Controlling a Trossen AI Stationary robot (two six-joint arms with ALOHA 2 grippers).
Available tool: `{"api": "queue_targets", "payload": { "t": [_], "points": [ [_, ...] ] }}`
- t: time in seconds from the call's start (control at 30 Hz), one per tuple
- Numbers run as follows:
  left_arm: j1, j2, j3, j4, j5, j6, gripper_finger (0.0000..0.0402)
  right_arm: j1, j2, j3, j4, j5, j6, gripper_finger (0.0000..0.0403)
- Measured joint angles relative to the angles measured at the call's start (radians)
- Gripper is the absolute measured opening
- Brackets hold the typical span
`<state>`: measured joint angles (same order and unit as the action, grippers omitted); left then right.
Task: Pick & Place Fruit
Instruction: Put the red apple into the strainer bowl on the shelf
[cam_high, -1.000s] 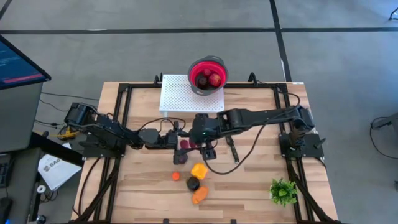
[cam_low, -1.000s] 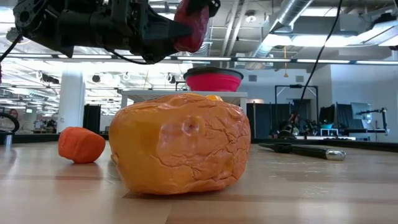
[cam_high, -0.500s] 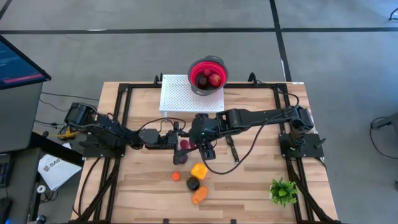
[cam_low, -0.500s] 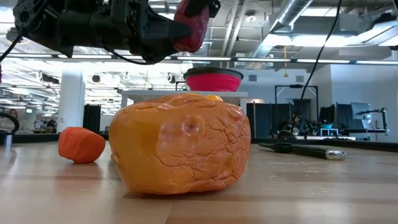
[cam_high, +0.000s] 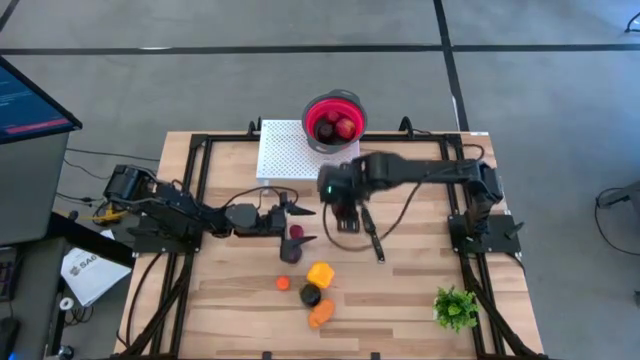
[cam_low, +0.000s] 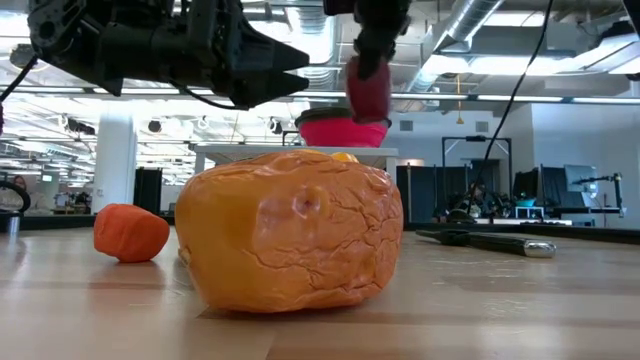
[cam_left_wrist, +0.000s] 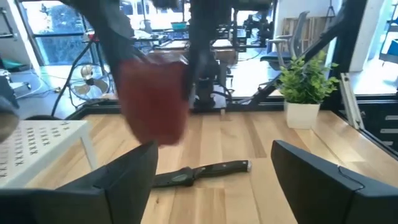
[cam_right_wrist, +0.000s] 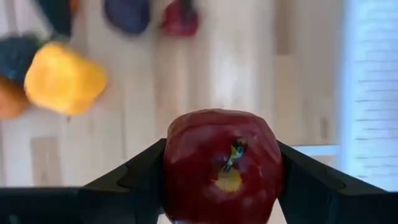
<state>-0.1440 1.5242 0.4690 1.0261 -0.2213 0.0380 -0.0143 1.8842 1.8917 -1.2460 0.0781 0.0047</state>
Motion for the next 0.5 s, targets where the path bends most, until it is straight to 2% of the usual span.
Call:
{"api": "queue_targets", "payload": {
  "t": [0.17,0.4,0.5],
  "points": [
    [0.000,0.000,0.000,-0.001,0.001,-0.001,0.0308,-0.129,-0.008,0.083,0.048,0.001,-0.018,0.0239],
    [0.000,0.000,0.000,-0.002,0.001,-0.001,0.0301,-0.268,-0.014,0.290,0.119,-0.005,-0.031,0.0239],
    [0.000,0.000,0.000,-0.001,0.001,-0.001,0.0301,-0.339,-0.013,0.336,0.168,-0.041,-0.030,0.0240]
  ]
}}
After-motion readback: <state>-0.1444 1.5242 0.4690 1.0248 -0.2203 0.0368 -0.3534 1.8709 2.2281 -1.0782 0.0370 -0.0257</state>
